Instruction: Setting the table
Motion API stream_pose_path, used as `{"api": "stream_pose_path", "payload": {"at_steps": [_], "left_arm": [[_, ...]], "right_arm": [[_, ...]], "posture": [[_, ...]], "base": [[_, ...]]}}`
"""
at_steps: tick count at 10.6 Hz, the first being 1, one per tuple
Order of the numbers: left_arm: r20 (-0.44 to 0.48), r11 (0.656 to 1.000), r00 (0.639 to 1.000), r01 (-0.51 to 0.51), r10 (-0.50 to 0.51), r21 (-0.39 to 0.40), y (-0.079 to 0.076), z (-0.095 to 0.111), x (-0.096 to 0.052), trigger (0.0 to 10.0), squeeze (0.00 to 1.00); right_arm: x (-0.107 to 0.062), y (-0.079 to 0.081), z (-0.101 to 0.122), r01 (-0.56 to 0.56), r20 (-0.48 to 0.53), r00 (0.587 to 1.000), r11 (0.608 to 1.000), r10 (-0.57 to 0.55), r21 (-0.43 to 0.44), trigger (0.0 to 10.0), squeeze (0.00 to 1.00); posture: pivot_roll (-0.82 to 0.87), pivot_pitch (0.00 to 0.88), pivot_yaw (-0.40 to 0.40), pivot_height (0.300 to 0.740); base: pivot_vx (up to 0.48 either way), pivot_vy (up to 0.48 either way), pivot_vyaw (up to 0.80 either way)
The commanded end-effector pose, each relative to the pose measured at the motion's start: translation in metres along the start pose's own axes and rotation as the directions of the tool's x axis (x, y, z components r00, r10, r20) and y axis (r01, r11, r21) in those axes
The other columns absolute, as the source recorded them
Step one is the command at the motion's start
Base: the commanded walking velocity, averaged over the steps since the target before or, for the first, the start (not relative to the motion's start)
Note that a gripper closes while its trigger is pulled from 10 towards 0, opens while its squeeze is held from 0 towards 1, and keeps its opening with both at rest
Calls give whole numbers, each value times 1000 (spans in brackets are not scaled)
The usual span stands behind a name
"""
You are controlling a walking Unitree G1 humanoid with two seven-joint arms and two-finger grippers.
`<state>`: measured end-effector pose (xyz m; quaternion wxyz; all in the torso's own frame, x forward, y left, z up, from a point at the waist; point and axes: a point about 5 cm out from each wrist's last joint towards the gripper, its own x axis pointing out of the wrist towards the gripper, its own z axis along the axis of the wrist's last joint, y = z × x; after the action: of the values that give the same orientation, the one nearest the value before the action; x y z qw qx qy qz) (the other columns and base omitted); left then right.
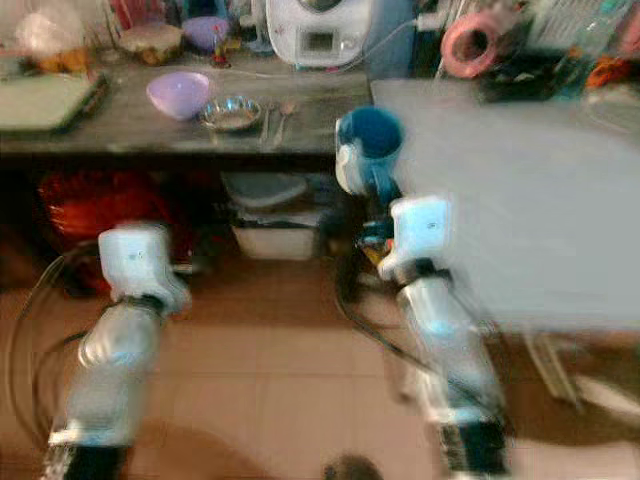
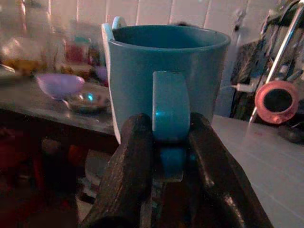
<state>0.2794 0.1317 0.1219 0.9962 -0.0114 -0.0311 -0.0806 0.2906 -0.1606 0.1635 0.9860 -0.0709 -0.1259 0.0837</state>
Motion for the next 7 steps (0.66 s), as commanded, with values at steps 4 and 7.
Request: {"api": "stream_pose_path", "payload": {"at_steps": [4,7], "left_arm": [[-3,999,999,-43,43,25,15,-1,-5,10000,0],[15,999,1000,-21,20,49,11,3,-4,10000,0]], "right_arm": [[-6,7,0,19,-2,1000,999,-19,40,10000,0],[-8,6,-1,29,-7,1000,998,-28,47,10000,0]], "posture": [[-26,52,21,740],[-30,58,24,740]], "base": [[472,0,400],[475,0,0]]}}
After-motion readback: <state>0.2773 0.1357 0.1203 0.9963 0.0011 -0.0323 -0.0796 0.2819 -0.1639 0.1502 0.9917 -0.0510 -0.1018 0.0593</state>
